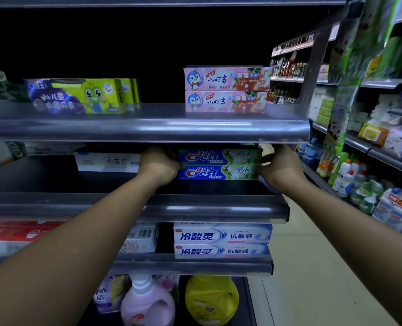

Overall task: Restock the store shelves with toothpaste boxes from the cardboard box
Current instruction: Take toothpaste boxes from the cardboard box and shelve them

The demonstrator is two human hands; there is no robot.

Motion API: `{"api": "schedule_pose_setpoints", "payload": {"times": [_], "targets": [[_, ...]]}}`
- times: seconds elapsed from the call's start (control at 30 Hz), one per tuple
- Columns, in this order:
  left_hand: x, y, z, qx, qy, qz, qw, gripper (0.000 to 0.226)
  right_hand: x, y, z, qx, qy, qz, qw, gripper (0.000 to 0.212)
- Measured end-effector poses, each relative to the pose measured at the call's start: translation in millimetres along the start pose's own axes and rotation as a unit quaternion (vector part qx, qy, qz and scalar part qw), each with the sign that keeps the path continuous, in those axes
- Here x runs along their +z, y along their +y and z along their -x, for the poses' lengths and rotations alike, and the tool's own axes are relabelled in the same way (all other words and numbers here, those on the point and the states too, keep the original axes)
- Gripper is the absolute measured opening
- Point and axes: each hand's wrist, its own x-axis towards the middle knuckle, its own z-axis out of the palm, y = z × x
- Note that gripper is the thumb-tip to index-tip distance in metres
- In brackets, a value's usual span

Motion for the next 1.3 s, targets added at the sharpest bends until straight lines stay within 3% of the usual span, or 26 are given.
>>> {"api": "schedule_pose_setpoints", "payload": {"times": [0.1, 0.2, 0.3, 0.37, 0.47, 0.53, 0.63, 0.73, 0.83, 1.13, 1.3], "targets": [[-18.8, -8.9, 23.0, 0.03, 0.066, 0.037, 0.997, 0.034, -3.4, 3.8, 19.8, -0.031, 0.035, 0.003, 0.999, 0.051], [-40.2, -34.4, 69.8, 0.137, 0.146, 0.127, 0.971, 0.019, -2.9, 10.1, 64.5, -0.137, 0.096, 0.024, 0.986, 0.051], [-53.7, -80.0, 129.9, 0.216, 0.191, 0.16, 0.944, 0.016, 10.0, 18.5, 118.5, -0.23, 0.108, -0.016, 0.967, 0.045], [-53.0, -118.3, 170.3, 0.216, 0.198, 0.133, 0.947, 0.016, 21.9, 22.3, 155.1, -0.261, 0.107, -0.055, 0.958, 0.037], [-33.5, -180.2, 231.5, 0.101, 0.161, 0.105, 0.976, 0.017, 47.9, 18.0, 211.0, -0.29, 0.122, -0.1, 0.944, 0.029], [-11.3, -215.4, 273.6, -0.016, 0.105, 0.089, 0.99, 0.015, 72.7, 15.1, 244.4, -0.277, 0.088, -0.131, 0.948, 0.026], [23.3, -251.6, 336.3, -0.138, -0.024, -0.014, 0.99, 0.021, 109.9, 15.9, 287.5, -0.189, -0.037, -0.191, 0.963, 0.03], [51.0, -262.0, 381.3, -0.148, -0.153, -0.125, 0.969, 0.048, 135.7, 22.6, 322.2, -0.13, -0.127, -0.228, 0.956, 0.034], [68.5, -263.8, 401.6, -0.129, -0.225, -0.202, 0.944, 0.052, 145.5, 28.0, 345.7, -0.089, -0.184, -0.255, 0.945, 0.036], [76.6, -284.3, 414.3, -0.166, -0.239, -0.107, 0.951, 0.046, 156.4, 52.2, 371.9, 0.002, -0.271, -0.209, 0.94, 0.026], [81.3, -280.4, 418.2, -0.074, -0.199, -0.205, 0.955, 0.063, 165.9, 58.1, 376.3, 0.023, -0.317, -0.197, 0.927, 0.032]]}}
